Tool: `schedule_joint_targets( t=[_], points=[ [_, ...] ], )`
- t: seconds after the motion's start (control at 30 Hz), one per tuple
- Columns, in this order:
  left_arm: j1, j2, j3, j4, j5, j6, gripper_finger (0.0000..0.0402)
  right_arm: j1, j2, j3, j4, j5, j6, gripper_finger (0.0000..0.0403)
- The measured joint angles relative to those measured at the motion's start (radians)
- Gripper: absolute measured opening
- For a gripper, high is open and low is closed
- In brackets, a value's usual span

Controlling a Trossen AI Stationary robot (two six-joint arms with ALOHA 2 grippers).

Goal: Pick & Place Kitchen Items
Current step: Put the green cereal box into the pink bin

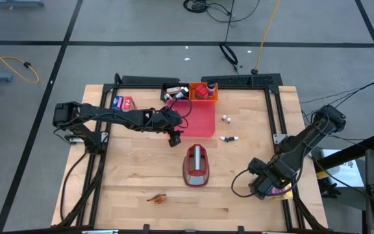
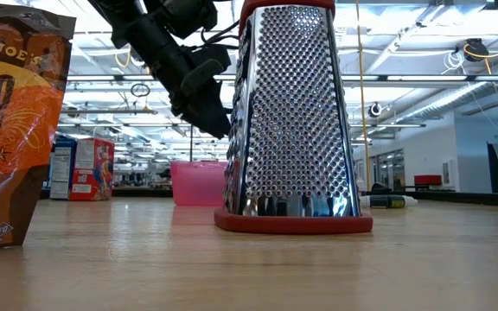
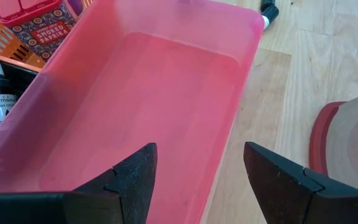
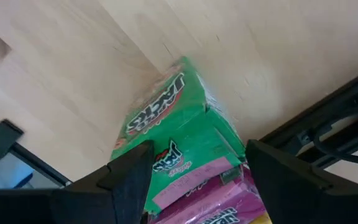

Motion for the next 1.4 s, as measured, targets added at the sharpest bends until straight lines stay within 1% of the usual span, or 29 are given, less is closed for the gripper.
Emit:
schedule_joint_targets(
  t=[0.1,0.3,0.37,0.43,0.5,0.57,0.8,0.87,1.0,1.1,1.2,1.4],
  points=[
    [0.000,0.000,0.000,0.000,0.000,0.000,0.0244,0.000,-0.004,-0.021,0.016,-0.014,0.000,0.0261],
    [0.000,0.000,0.000,0.003,0.000,0.001,0.0244,-0.001,-0.004,-0.073,0.112,-0.016,-0.034,0.0266],
    [0.000,0.000,0.000,0.003,0.000,0.001,0.0244,-0.003,-0.002,-0.093,0.132,-0.041,-0.055,0.0260],
    [0.000,0.000,0.000,0.003,0.000,0.001,0.0244,-0.010,-0.003,-0.105,0.133,-0.065,-0.058,0.0245],
    [0.000,0.000,0.000,0.003,0.000,0.001,0.0244,-0.021,-0.002,-0.108,0.130,-0.086,-0.073,0.0218],
    [0.000,0.000,0.000,0.003,0.000,0.001,0.0244,-0.031,-0.003,-0.107,0.133,-0.093,-0.106,0.0182],
    [0.000,0.000,0.000,0.004,0.000,0.000,0.0244,-0.067,-0.015,-0.100,0.161,-0.090,-0.203,0.0034],
    [0.000,0.000,0.000,0.004,0.000,0.001,0.0244,-0.077,-0.030,-0.100,0.163,-0.088,-0.219,0.0012],
    [0.000,0.000,0.000,0.004,0.000,0.001,0.0244,-0.104,-0.073,-0.100,0.174,-0.060,-0.243,0.0019],
    [0.000,0.000,0.000,0.004,0.000,0.001,0.0244,-0.131,-0.111,-0.100,0.178,-0.054,-0.267,0.0015],
    [0.000,0.000,0.000,0.004,0.000,0.001,0.0244,-0.167,-0.151,-0.100,0.185,-0.039,-0.309,0.0005],
    [0.000,0.000,0.000,0.004,0.000,0.001,0.0244,-0.260,-0.238,-0.099,0.193,-0.004,-0.419,0.0006]
  ],
)
